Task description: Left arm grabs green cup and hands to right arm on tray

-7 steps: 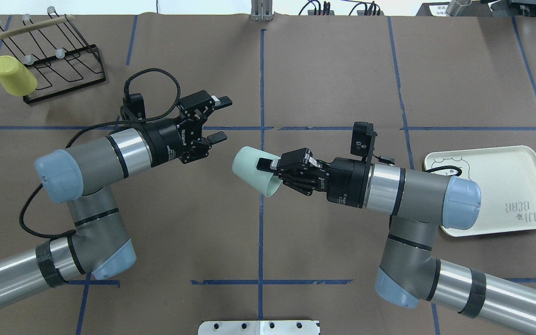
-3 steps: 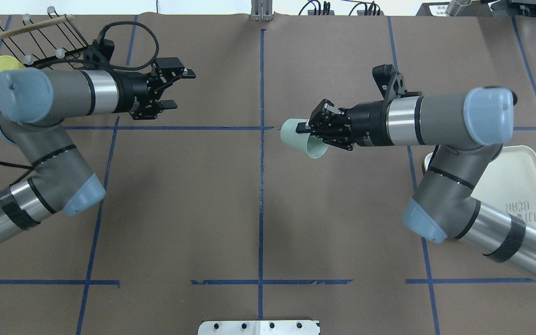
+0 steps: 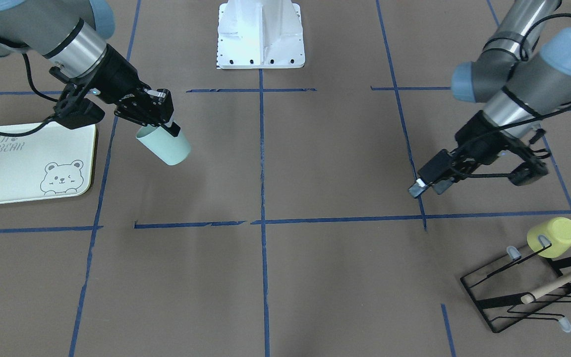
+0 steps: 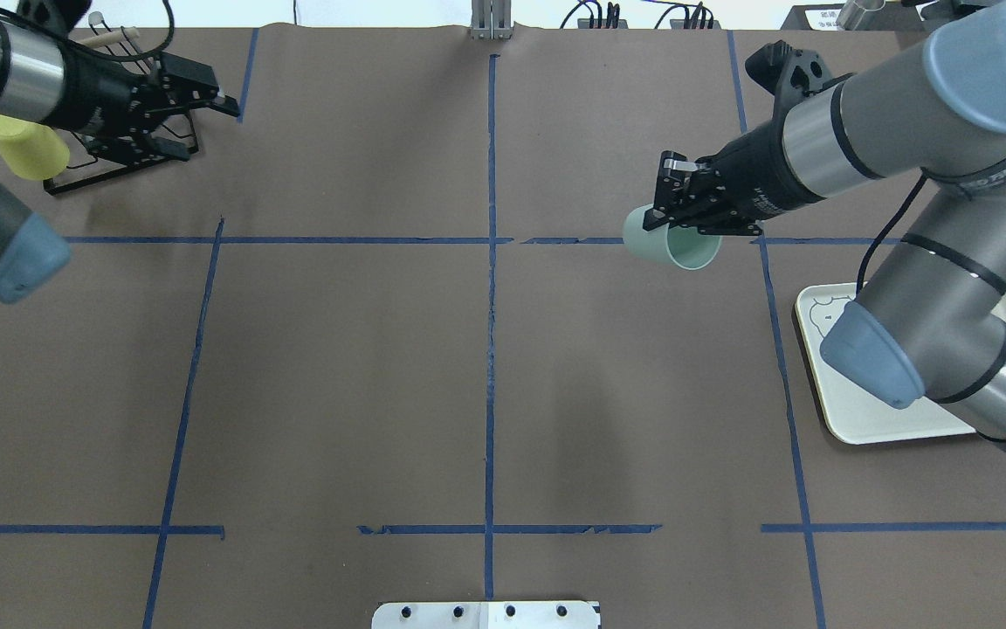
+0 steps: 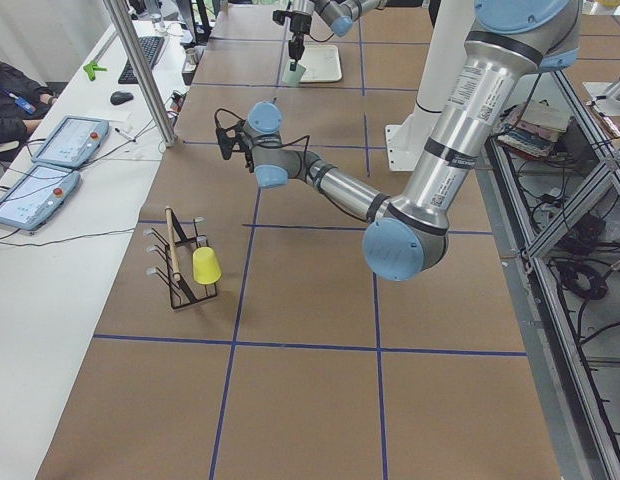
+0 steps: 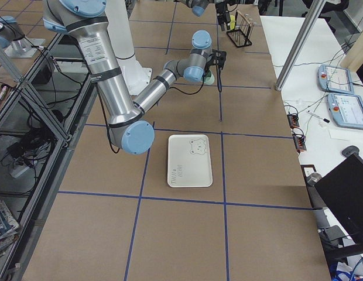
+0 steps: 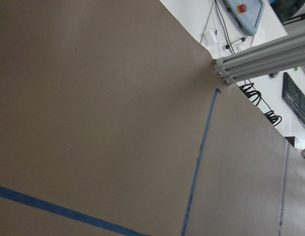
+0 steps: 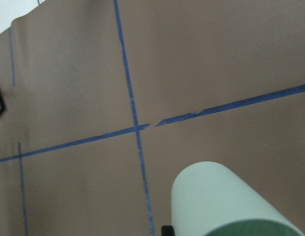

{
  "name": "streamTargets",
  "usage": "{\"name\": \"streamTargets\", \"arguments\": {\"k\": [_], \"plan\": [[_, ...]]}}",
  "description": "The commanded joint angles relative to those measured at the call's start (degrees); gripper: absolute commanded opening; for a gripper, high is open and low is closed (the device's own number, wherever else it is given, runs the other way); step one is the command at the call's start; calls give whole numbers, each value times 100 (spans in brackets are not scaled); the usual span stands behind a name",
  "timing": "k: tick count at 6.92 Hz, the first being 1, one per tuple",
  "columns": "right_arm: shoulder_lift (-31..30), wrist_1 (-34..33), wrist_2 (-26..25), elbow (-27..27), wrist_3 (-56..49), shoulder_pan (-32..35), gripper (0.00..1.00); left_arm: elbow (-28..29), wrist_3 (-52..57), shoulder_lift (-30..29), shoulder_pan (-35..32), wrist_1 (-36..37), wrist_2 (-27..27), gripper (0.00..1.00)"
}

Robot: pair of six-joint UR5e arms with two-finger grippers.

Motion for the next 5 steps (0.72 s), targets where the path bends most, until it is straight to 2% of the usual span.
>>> {"name": "streamTargets", "arguments": {"k": [1,2,3,5], "plan": [[-3,-2821,59,848,-2289,463,0,-30,2497,820,-724,459,-630,100],[-204,-3250,68,956,-3275,762,0,-30,3867,1216,-918,1000,-631,100],[-667,-3280,59,1035,-3911,921,0,-22,5230,1455,-1172,1762,-622,100],[-1380,-3245,68,1018,-5317,1421,0,-65,7736,1501,-1909,3678,-534,100]]}}
